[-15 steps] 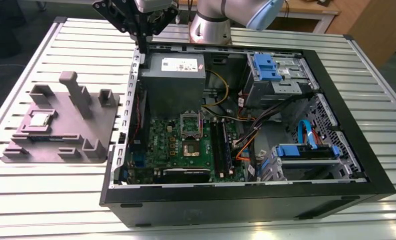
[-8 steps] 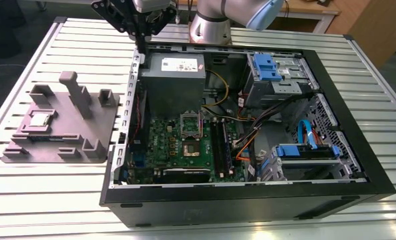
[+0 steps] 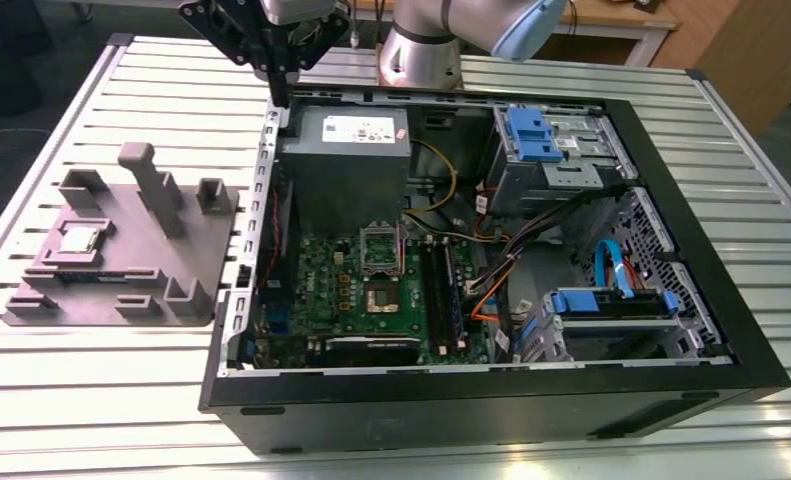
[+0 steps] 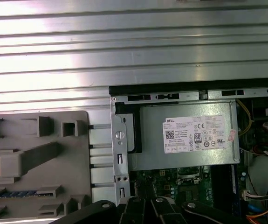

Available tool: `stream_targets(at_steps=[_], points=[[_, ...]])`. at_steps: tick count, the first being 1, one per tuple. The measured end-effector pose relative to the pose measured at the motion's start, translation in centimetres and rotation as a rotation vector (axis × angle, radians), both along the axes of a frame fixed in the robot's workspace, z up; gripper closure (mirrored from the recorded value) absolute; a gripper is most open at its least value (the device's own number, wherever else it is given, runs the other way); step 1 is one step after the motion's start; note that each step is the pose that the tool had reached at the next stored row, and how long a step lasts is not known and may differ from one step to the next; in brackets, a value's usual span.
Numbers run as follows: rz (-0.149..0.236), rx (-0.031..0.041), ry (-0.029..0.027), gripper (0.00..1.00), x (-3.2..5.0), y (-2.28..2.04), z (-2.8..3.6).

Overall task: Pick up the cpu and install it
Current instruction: 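Reach for the cpu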

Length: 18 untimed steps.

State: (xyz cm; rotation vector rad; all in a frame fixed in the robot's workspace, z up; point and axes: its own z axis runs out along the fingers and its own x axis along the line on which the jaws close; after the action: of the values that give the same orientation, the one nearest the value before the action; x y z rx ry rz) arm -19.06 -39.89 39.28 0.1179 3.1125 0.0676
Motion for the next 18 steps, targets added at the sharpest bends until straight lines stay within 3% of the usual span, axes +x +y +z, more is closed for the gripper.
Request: stream_targets(at_steps=[18], points=[[0.0, 0.0, 0.0, 0.9, -0.53, 0.0, -0.01]])
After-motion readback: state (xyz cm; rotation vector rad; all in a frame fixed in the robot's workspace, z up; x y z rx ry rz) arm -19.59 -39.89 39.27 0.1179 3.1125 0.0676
